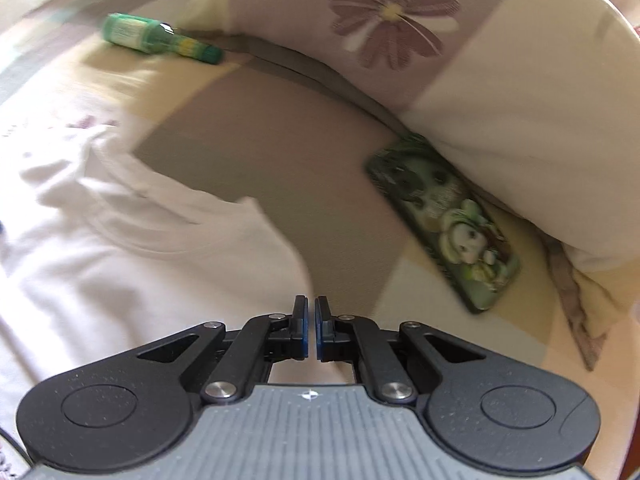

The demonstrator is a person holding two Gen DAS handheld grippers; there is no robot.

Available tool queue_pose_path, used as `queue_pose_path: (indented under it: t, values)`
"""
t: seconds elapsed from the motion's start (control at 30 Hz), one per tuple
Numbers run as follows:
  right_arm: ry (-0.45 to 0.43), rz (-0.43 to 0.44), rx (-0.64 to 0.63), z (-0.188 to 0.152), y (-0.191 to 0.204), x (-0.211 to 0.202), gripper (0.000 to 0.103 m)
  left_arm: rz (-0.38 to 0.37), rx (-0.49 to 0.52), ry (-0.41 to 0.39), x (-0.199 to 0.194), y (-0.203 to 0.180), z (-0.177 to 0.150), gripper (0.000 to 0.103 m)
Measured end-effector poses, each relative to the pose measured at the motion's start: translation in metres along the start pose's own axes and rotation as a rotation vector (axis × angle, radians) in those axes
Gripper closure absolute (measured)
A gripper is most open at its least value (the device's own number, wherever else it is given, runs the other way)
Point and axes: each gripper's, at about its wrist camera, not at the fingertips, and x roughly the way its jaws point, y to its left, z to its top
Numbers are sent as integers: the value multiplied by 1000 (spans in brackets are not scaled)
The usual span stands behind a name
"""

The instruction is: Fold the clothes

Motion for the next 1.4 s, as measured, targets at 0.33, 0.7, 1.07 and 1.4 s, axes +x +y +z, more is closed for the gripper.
queue_pose_path:
  t: [0.33, 0.7, 1.07, 1.4]
  values:
    - [-29, 103, 176, 1, -21, 1, 70, 97, -170, -98, -11, 65, 31, 13]
    - [-45, 153, 215, 11, -11, 12, 53, 194, -40, -70, 16, 124, 65, 63]
    - [-45, 210, 161, 15, -8, 17, 41, 117, -119, -36, 27, 133, 55, 78]
    - [38, 237, 48, 22, -3, 37, 94, 108, -65, -42, 28, 126, 53, 92]
